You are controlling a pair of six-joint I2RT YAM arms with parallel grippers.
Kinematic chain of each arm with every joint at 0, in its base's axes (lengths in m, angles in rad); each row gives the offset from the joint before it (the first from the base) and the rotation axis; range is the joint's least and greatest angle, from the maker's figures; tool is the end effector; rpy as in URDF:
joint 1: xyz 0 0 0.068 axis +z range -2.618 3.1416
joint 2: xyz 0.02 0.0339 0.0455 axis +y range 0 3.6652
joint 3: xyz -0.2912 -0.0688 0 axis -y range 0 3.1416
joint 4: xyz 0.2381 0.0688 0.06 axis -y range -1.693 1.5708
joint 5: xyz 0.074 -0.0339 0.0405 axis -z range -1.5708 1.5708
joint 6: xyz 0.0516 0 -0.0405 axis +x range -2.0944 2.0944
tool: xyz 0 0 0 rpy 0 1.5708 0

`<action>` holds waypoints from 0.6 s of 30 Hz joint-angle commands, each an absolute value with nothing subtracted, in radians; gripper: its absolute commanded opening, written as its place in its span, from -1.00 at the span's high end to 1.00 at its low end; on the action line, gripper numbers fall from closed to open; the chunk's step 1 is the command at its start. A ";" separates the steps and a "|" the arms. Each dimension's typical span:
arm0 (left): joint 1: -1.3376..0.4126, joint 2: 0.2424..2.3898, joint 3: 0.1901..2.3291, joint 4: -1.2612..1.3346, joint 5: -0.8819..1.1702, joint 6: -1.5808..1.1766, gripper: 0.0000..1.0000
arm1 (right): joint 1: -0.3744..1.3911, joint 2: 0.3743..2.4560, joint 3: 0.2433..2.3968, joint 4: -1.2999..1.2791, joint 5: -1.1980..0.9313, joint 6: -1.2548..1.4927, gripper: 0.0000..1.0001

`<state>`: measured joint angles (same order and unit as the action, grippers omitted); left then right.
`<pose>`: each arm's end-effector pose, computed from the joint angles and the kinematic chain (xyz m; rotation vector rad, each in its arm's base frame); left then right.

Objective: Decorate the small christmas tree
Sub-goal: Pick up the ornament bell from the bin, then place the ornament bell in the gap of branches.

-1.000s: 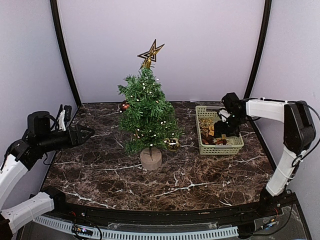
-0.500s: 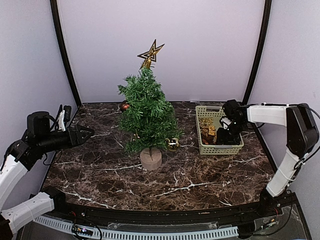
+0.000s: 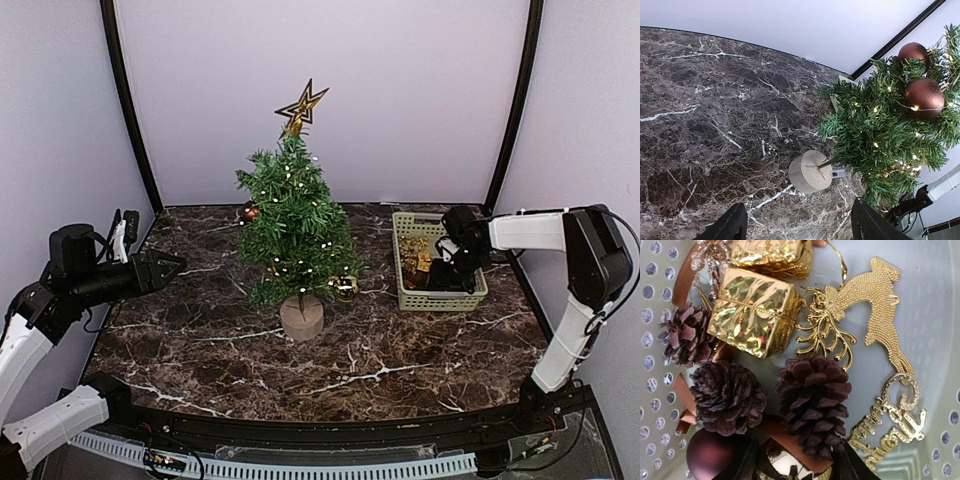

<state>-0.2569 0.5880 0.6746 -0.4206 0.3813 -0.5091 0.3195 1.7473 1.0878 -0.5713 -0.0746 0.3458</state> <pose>0.1159 -0.0503 0.3154 0.0205 1.9786 -0.8721 0.3196 0.1098 0.1834 0.0191 2.8331 0.2587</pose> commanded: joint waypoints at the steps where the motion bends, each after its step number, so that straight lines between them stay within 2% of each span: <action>1: -0.252 0.591 0.697 -0.424 0.394 -0.498 -0.48 | 0.324 1.655 1.105 -0.629 -0.033 0.341 0.21; 6: -0.252 0.616 0.743 -0.388 0.490 -0.457 -0.48 | 0.322 1.530 1.220 -0.751 0.031 0.304 0.21; 10: -0.252 0.636 0.799 -0.369 0.578 -0.428 -0.45 | 0.321 1.441 1.310 -0.827 0.005 0.273 0.21; 18: -0.310 0.625 0.918 -0.314 0.620 -0.470 -0.35 | 0.325 1.326 1.462 -0.908 -0.269 0.242 0.23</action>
